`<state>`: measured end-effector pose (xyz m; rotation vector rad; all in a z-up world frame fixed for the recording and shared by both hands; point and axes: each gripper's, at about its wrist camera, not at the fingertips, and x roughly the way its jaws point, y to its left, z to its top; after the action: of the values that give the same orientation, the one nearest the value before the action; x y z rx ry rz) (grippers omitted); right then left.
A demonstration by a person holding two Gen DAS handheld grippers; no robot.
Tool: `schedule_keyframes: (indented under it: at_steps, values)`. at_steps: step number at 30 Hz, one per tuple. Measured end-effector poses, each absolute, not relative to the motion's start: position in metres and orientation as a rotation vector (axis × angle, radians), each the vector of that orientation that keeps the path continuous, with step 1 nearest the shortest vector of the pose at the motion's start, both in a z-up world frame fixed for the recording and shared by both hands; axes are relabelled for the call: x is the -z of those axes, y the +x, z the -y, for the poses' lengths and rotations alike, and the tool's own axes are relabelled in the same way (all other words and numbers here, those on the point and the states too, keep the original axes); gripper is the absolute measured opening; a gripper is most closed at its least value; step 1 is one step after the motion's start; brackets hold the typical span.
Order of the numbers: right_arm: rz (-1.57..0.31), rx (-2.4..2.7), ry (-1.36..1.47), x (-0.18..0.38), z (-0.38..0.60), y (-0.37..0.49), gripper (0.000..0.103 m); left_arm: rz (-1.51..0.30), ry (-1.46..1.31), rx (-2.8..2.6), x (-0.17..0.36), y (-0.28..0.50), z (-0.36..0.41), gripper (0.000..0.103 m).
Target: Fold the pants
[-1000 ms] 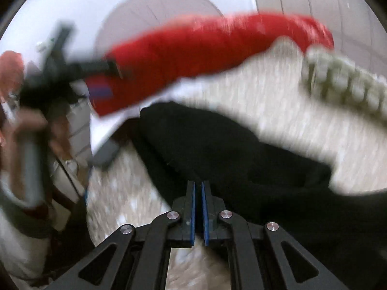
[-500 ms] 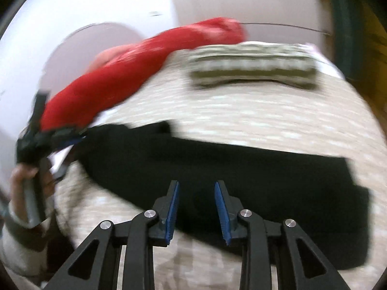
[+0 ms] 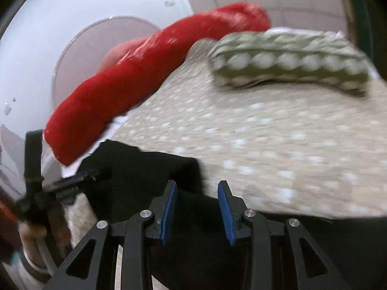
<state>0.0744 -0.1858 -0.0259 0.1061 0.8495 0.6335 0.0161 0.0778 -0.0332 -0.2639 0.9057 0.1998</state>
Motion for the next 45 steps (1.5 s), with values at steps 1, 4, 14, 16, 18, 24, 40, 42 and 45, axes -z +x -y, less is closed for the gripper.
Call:
schedule_keyframes:
  at_steps: [1,4,14,16,18,24,40,42,45]
  values:
    - [-0.866,-0.651,0.122,0.029,0.178,0.080,0.034,-0.902,-0.258,-0.206,0.032,0.016,-0.079,0.064]
    - [-0.923,-0.671,0.171,0.043,0.159,0.102,0.015,-0.911,-0.252,-0.203,0.036,0.017,-0.080,0.064]
    - [-0.875,-0.469,0.089,0.056,0.157,0.114,0.011,-0.942,-0.200,-0.214,0.052,0.016,-0.071,0.064]
    - [-0.876,-0.482,0.117,0.044,0.174,0.100,0.023,-0.936,-0.224,-0.198,0.046,0.014,-0.071,0.064]
    - [-0.816,-0.451,0.119,0.028,0.204,0.069,0.028,-0.918,-0.234,-0.187,0.039,0.012,-0.069,0.064]
    - [-0.745,-0.101,0.028,0.012,0.322,-0.001,0.028,-0.888,-0.249,-0.138,0.025,0.009,-0.054,0.064]
    - [-0.705,-0.025,0.114,0.010,0.397,-0.042,0.006,-0.891,-0.222,-0.111,0.013,0.004,-0.030,0.064]
    - [-0.727,-0.002,0.106,0.009,0.402,-0.052,0.006,-0.891,-0.219,-0.111,0.014,0.003,-0.030,0.064]
    - [-0.806,0.036,0.074,0.033,0.400,-0.044,0.006,-0.917,-0.223,-0.108,0.023,0.003,-0.030,0.064]
